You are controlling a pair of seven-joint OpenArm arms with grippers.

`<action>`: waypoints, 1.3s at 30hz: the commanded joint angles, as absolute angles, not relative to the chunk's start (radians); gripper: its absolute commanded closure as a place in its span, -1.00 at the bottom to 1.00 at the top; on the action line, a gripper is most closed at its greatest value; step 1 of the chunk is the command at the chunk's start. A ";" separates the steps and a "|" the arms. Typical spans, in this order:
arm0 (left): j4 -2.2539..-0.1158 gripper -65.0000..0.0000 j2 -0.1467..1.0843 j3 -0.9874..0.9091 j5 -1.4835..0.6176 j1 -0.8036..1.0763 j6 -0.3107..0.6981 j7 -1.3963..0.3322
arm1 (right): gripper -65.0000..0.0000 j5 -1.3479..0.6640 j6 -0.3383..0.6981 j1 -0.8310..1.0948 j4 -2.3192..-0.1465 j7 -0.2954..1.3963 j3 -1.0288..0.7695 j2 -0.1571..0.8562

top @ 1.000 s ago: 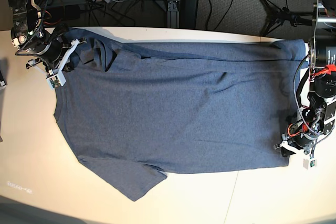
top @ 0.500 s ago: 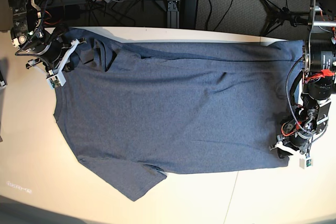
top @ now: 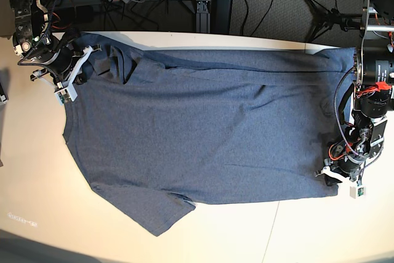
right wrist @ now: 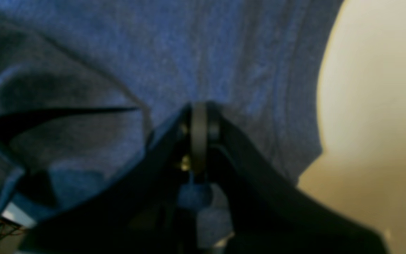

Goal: Fold the T-shirt properly
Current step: 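Move the left gripper to the opposite hem corner and grasp it, then release the right gripper and grasp the collar-side corner by the other sleeve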

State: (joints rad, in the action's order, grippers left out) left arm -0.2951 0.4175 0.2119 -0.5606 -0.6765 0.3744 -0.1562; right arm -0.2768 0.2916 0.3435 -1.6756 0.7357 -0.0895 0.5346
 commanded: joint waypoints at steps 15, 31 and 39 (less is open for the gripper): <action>-0.300 1.00 0.369 0.212 -0.444 -0.698 0.393 -0.115 | 1.00 -0.255 0.296 0.338 -1.670 0.788 -0.093 0.548; -0.300 1.00 0.369 0.212 -0.443 -0.698 0.393 -0.101 | 1.00 -0.393 0.303 0.202 -1.739 0.790 -0.096 0.548; -0.300 1.00 0.371 0.212 -0.443 -0.698 0.393 -0.109 | 1.00 -0.393 0.302 0.142 -1.801 0.788 -0.159 0.548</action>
